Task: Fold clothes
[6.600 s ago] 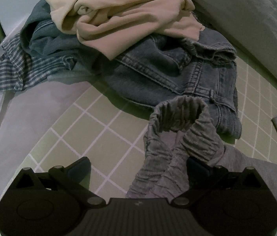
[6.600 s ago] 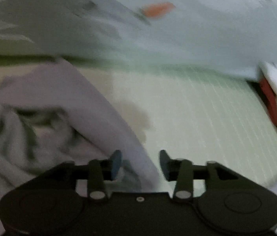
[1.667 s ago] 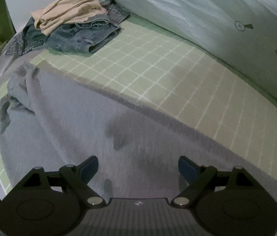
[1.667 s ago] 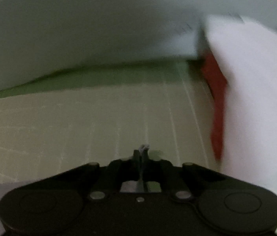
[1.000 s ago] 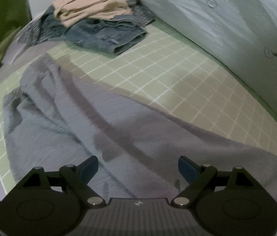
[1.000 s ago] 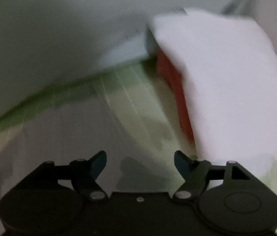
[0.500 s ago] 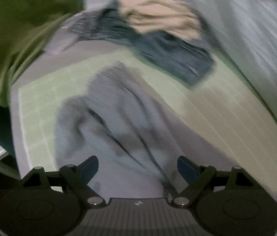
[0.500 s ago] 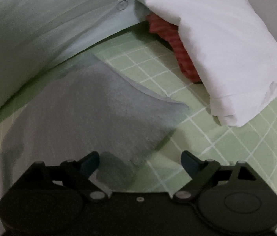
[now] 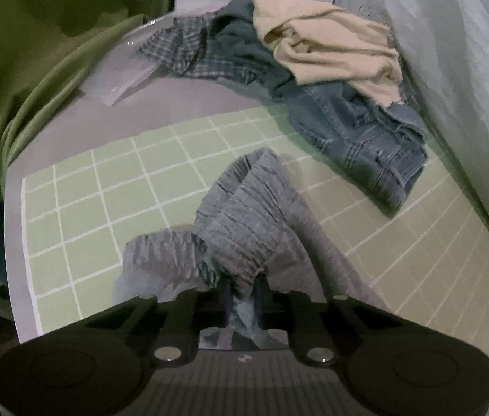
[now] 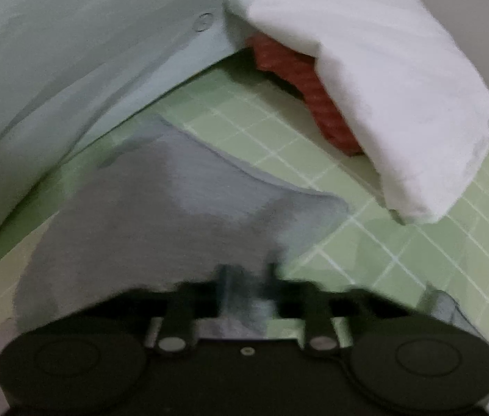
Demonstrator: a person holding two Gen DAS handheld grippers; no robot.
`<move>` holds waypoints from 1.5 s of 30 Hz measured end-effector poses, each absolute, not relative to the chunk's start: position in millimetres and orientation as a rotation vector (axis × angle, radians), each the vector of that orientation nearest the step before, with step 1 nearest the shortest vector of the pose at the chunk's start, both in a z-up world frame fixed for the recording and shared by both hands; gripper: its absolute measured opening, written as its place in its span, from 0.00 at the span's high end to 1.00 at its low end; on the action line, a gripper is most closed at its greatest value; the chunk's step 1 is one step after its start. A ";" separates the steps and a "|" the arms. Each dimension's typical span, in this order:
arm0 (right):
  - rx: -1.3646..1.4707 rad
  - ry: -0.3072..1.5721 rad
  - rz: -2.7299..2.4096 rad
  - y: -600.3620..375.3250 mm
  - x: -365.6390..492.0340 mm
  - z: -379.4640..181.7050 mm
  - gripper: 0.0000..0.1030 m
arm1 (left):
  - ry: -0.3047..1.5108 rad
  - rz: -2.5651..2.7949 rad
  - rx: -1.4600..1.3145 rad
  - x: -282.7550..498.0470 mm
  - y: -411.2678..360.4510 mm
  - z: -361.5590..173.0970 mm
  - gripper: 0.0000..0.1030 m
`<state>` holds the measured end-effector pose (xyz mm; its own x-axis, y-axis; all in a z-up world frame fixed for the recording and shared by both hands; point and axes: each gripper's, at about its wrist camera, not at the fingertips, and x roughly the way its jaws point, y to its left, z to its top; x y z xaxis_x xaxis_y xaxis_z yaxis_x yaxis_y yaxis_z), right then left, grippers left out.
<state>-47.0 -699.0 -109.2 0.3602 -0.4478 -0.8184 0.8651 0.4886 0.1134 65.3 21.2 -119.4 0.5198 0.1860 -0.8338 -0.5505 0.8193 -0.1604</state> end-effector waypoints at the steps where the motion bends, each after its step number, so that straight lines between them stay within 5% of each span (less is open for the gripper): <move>1: 0.612 0.799 -0.907 -700.0 -50.4 -105.8 0.97 | 0.917 0.456 -0.440 64.0 21.9 -114.5 0.90; 18: 0.659 0.459 -0.885 -706.1 -174.5 32.2 0.98 | 0.679 0.417 -0.664 19.5 45.4 -17.4 0.93; 25: 0.790 0.504 -0.879 -756.9 -81.9 22.4 0.98 | 0.686 0.389 -0.644 103.8 27.6 -45.9 0.93; 27: 0.852 0.528 -0.860 -783.6 -26.9 10.4 0.97 | 0.653 0.365 -0.632 143.7 18.5 -56.1 0.84; 29: 0.891 0.540 -0.746 -805.8 26.4 -1.5 0.85 | 0.651 0.414 -0.634 166.6 12.1 -57.7 0.74; 30: 0.895 0.560 -0.776 -807.9 43.1 -3.4 0.64 | 0.649 0.436 -0.634 176.9 9.2 -58.4 0.69; 31: 0.883 0.550 -0.785 -802.5 48.0 -3.9 0.47 | 0.635 0.439 -0.630 176.6 7.9 -57.4 0.50; 32: 0.868 0.533 -0.786 -795.7 50.6 -4.2 0.43 | 0.615 0.428 -0.612 171.1 5.2 -57.6 0.30; 33: 0.854 0.517 -0.786 -788.9 53.1 -4.4 0.35 | 0.595 0.425 -0.592 164.1 3.1 -59.8 0.25; 35: 0.799 0.571 -0.804 -771.0 42.7 -20.1 0.25 | 0.631 0.435 -0.523 148.3 -2.0 -69.3 0.23; 43: 0.588 0.791 -0.854 -698.3 -3.1 -84.6 0.23 | 0.858 0.349 -0.334 113.7 -55.5 -113.5 0.23; 45: 0.551 0.785 -0.826 -684.9 0.4 -85.9 0.17 | 0.884 0.308 -0.303 115.7 -77.4 -115.5 0.22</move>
